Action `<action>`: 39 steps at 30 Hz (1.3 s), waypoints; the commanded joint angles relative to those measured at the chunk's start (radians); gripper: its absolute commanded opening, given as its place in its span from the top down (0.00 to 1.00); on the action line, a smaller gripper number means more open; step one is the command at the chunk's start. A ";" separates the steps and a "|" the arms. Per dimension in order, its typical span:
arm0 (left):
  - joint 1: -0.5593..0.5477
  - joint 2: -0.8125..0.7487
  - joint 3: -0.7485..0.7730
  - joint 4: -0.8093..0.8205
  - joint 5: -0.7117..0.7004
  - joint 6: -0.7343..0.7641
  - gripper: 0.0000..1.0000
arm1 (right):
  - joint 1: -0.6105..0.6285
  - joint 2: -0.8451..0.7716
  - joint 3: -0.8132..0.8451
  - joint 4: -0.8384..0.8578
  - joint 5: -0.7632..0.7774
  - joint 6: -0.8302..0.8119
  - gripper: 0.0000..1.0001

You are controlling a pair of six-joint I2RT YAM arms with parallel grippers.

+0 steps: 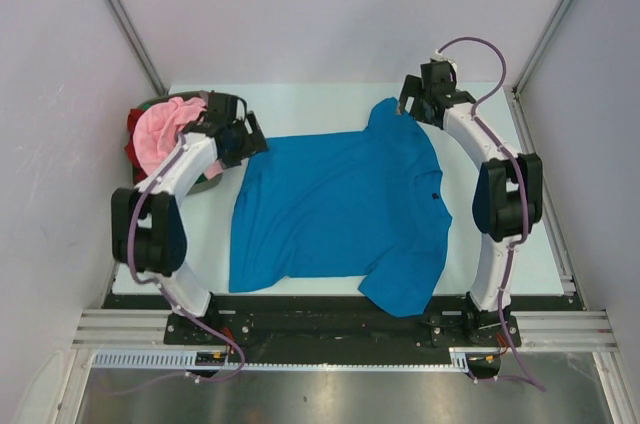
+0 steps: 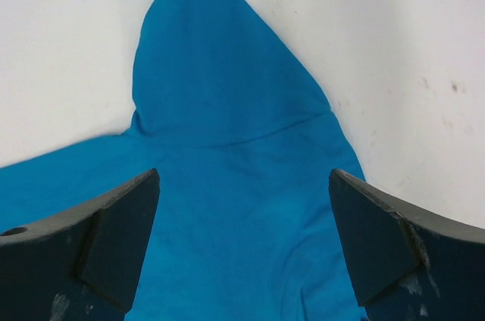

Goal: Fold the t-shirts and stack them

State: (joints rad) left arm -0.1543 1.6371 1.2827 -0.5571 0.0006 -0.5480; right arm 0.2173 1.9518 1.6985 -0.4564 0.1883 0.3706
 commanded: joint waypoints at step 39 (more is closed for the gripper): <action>-0.139 0.773 0.871 -0.328 -0.330 0.189 0.48 | -0.075 0.188 0.085 0.144 -0.203 0.005 0.03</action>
State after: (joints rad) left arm -0.2890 2.3802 2.0785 -0.8562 -0.3038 -0.3801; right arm 0.1448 2.1349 1.7828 -0.3531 0.0170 0.3672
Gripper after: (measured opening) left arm 0.525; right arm 0.970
